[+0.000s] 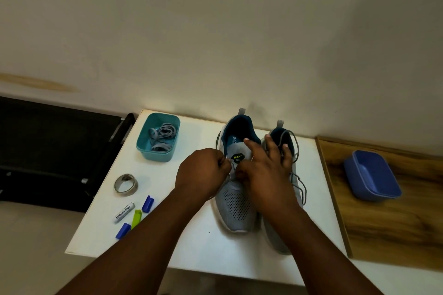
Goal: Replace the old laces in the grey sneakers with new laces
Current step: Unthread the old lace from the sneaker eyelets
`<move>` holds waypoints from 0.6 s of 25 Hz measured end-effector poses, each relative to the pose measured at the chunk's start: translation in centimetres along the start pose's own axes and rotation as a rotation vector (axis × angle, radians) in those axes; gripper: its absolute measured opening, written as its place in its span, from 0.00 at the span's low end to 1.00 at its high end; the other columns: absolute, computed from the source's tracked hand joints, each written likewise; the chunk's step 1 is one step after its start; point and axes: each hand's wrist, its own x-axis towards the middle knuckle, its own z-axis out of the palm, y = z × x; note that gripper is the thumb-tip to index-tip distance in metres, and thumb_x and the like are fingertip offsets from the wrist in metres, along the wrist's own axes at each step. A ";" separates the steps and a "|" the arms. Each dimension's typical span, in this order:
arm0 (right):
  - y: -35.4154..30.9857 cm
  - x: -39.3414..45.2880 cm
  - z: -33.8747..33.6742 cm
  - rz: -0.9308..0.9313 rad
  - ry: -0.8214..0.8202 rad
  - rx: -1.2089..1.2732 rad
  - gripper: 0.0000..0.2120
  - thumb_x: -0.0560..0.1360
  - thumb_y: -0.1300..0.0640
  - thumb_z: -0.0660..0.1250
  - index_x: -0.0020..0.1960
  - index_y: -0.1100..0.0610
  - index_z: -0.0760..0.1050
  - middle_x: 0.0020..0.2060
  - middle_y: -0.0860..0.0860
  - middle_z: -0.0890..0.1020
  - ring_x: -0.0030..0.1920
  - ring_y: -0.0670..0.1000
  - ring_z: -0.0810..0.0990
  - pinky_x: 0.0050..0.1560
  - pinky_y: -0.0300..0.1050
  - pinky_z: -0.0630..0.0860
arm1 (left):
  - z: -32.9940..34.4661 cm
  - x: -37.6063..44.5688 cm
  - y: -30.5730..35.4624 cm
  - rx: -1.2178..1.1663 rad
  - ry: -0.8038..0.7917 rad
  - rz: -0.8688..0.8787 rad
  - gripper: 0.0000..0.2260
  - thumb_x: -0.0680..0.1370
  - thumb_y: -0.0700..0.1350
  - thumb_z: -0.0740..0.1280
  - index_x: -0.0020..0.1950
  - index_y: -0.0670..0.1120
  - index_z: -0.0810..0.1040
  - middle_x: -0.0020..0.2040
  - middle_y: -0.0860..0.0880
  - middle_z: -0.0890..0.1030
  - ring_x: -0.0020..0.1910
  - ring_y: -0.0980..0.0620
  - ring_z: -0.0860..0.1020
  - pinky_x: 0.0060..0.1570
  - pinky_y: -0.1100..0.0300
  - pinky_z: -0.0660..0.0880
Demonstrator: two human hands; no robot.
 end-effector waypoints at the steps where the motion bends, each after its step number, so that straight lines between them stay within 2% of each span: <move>1: 0.6 0.1 -0.4 0.033 0.070 0.031 0.06 0.77 0.48 0.70 0.53 0.43 0.83 0.77 0.50 0.69 0.81 0.62 0.54 0.78 0.66 0.46 | 0.0 0.1 -0.1 -0.001 0.008 -0.001 0.19 0.79 0.54 0.63 0.31 0.49 0.70 0.28 0.51 0.73 0.31 0.52 0.72 0.30 0.59 0.61; 3: 1.2 0.3 -1.0 0.042 0.133 0.067 0.05 0.77 0.49 0.71 0.52 0.44 0.83 0.76 0.51 0.69 0.80 0.62 0.55 0.78 0.65 0.46 | 0.0 0.1 -0.1 -0.012 0.006 0.000 0.19 0.79 0.54 0.64 0.31 0.48 0.70 0.28 0.50 0.73 0.31 0.52 0.72 0.30 0.59 0.61; 6: -0.3 0.1 -0.1 -0.036 -0.053 -0.030 0.07 0.77 0.44 0.69 0.53 0.40 0.83 0.81 0.48 0.60 0.82 0.62 0.46 0.77 0.68 0.41 | 0.0 0.0 0.1 -0.026 -0.020 0.002 0.18 0.79 0.53 0.64 0.31 0.48 0.70 0.29 0.50 0.74 0.33 0.49 0.74 0.32 0.58 0.65; 8: -0.9 -0.2 0.7 -0.025 -0.090 -0.052 0.09 0.78 0.46 0.68 0.57 0.41 0.82 0.80 0.48 0.62 0.81 0.62 0.47 0.77 0.68 0.39 | 0.0 -0.1 0.1 -0.006 -0.019 0.003 0.18 0.79 0.53 0.64 0.31 0.48 0.69 0.29 0.50 0.73 0.34 0.48 0.74 0.32 0.58 0.64; 10: 0.1 -0.1 -0.1 0.039 0.048 -0.043 0.10 0.77 0.48 0.69 0.57 0.44 0.82 0.77 0.49 0.68 0.80 0.62 0.55 0.77 0.67 0.43 | -0.1 0.0 0.0 0.007 -0.011 -0.007 0.18 0.79 0.54 0.64 0.31 0.48 0.70 0.29 0.51 0.73 0.33 0.49 0.73 0.30 0.59 0.62; 13: 2.4 -0.2 -2.3 0.263 0.339 0.033 0.05 0.78 0.51 0.68 0.52 0.47 0.82 0.74 0.51 0.70 0.79 0.62 0.58 0.76 0.67 0.50 | -0.2 0.3 0.1 -0.024 -0.010 -0.009 0.17 0.79 0.54 0.64 0.34 0.47 0.76 0.30 0.51 0.76 0.32 0.51 0.74 0.30 0.60 0.61; 15: 2.8 -0.3 -2.6 0.332 0.378 0.046 0.05 0.78 0.52 0.67 0.52 0.47 0.82 0.74 0.52 0.70 0.79 0.62 0.57 0.75 0.68 0.52 | -0.2 0.2 0.5 -0.026 0.004 -0.010 0.17 0.79 0.53 0.64 0.33 0.47 0.75 0.30 0.50 0.75 0.31 0.52 0.73 0.29 0.61 0.60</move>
